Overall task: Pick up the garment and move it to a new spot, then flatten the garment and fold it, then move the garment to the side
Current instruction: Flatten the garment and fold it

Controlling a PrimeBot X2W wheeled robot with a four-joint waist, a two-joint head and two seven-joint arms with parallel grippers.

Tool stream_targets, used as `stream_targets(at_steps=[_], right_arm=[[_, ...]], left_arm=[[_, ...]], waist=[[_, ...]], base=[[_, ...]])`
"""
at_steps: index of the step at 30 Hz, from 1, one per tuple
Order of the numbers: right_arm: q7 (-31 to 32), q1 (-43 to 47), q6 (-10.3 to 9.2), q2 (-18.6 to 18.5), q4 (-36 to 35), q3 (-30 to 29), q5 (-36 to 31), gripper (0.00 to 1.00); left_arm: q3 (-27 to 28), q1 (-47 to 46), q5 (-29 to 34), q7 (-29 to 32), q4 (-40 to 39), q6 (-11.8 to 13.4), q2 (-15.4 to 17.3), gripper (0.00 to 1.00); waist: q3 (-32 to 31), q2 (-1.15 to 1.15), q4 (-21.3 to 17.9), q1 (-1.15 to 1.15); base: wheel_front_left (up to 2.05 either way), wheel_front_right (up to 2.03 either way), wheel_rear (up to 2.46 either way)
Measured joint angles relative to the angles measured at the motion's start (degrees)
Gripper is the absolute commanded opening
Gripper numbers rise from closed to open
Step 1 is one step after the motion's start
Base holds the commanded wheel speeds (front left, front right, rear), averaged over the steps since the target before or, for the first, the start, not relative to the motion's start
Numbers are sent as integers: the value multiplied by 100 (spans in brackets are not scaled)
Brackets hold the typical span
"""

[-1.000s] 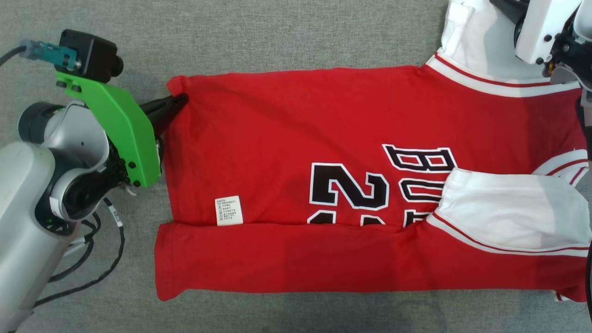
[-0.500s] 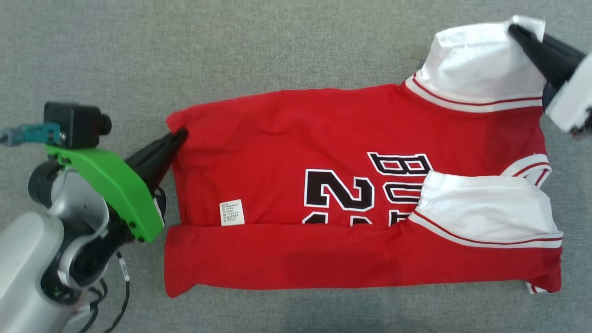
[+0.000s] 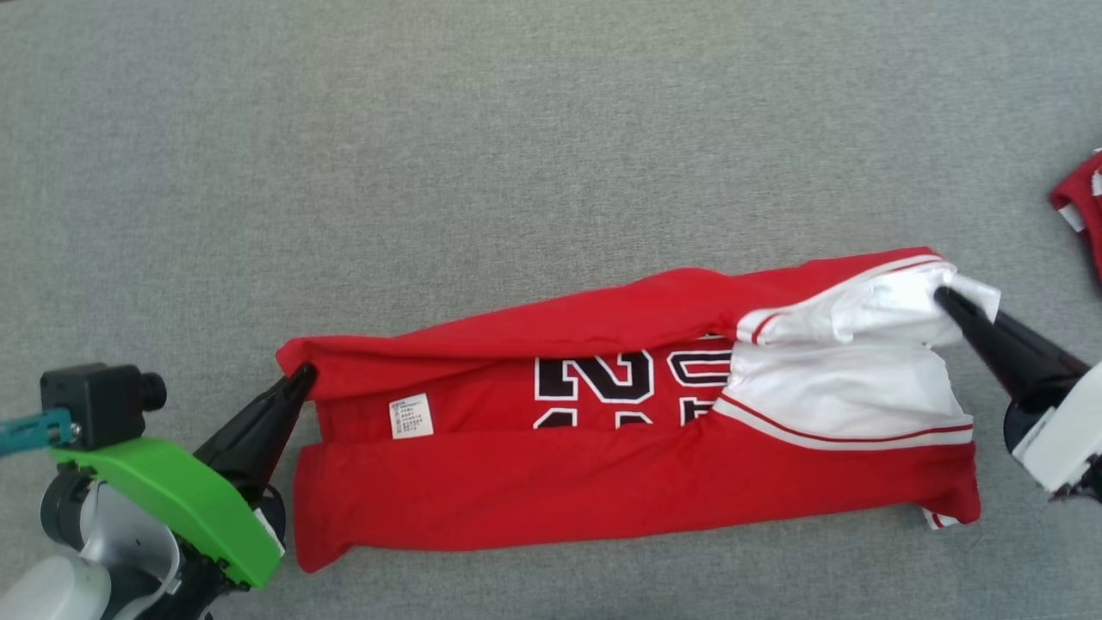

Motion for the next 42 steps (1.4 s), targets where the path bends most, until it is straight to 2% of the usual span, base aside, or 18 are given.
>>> stream_targets(at_steps=[11, 20, 27, 28, 29, 30, 31, 32, 33, 39, 42], right_arm=[[-236, 796, 0, 254, 15, 172, 18, 0], [-180, 1246, 0, 138, 49, 186, 182, 0], [57, 1492, 0, -7, 27, 211, 277, 0], [74, 1514, 0, -26, 51, 258, 245, 0], [78, 1531, 0, -38, 78, 283, 194, 0], [77, 1535, 0, -51, 107, 313, 143, 9], [77, 1535, 0, -78, 125, 354, 91, 80], [66, 1533, 0, -102, 152, 383, 33, 100], [60, 1527, 0, -112, 191, 382, -22, 100], [51, 1313, 0, -35, 233, 91, -57, 100], [345, 1074, 0, 31, 339, -318, -81, 100]], left_arm=[[56, 619, -15, -633, 133, 74, -233, 0], [155, 1015, -86, -1048, 212, 140, -411, 0], [46, 1209, -83, -1128, 355, 140, -481, 0], [-11, 1226, -43, -1126, 422, 155, -482, 1], [-63, 1234, 33, -1120, 488, 172, -488, 14], [-108, 1235, 92, -1120, 577, 175, -503, 37], [-171, 1235, 135, -1107, 656, 189, -519, 54], [-232, 1234, 197, -1101, 749, 190, -531, 89], [-263, 1228, 245, -1104, 846, 203, -539, 100], [-249, 1162, 795, -1515, 1187, 477, -554, 100], [-154, 1085, 1456, -2002, 1138, 1059, -467, 100]], waist=[[-249, 0, -165, 0], [-355, 0, -148, 0], [-432, 0, -111, 0], [-442, 0, -111, 0], [-450, 0, -112, 0], [-457, 0, -112, 0], [-463, 0, -114, 0], [-467, 0, -117, 0], [-471, 0, -118, 0], [-524, 0, -101, 0], [-562, 0, -87, 0]], base=[[0, 0, 0], [0, 0, 0], [0, 0, 0], [0, 0, 0], [0, 0, 0], [0, 0, 0], [0, 0, 0], [0, 0, 0], [0, 0, 0], [0, 0, 0], [0, 0, 0]])
